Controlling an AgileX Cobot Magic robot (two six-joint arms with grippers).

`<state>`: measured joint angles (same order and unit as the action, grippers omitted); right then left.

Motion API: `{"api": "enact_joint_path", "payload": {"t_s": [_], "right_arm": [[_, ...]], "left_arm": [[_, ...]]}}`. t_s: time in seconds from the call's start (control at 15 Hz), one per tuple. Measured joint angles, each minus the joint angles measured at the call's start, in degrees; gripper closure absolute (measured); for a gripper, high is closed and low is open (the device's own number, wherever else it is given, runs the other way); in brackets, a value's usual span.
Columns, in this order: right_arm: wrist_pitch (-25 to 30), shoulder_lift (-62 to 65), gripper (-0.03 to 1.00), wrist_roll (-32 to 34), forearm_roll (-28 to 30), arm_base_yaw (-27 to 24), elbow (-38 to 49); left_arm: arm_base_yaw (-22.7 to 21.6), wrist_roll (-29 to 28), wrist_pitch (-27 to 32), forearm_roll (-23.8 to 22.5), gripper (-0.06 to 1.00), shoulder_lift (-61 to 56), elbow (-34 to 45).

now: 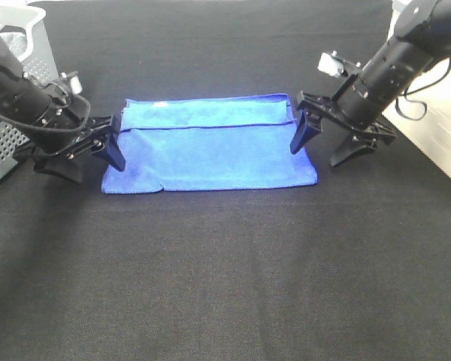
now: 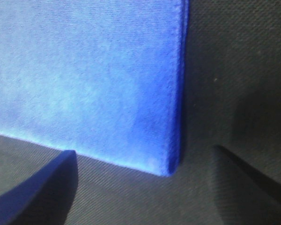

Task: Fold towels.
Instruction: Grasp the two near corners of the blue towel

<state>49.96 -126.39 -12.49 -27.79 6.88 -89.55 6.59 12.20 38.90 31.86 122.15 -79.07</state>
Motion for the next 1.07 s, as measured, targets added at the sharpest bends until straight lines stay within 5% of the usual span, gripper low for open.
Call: {"api": "enact_joint_path", "payload": {"t_s": [0.67,0.87,0.93,1.07], "right_arm": [[-5.04,-4.13,0.27,-3.67,-4.13,-0.06,0.34],[-5.44,-5.33,0.46,-6.25,-8.77,-0.06,0.23],[-5.44,-5.73,0.59,-6.47,-8.94,-0.06,0.23],[-5.27,-6.02,0.9,-6.42,-8.94,0.0,0.29]], "left_arm": [[1.66,-1.72,-8.42,2.29,0.2,3.95,-0.11],[3.55,-1.03,-10.14,2.86,0.28,4.98,-1.32],[3.55,-1.09,-10.6,3.5,0.37,5.16,-1.32],[3.55,-1.09,-10.49,3.9,0.72,5.73,-1.32]]}}
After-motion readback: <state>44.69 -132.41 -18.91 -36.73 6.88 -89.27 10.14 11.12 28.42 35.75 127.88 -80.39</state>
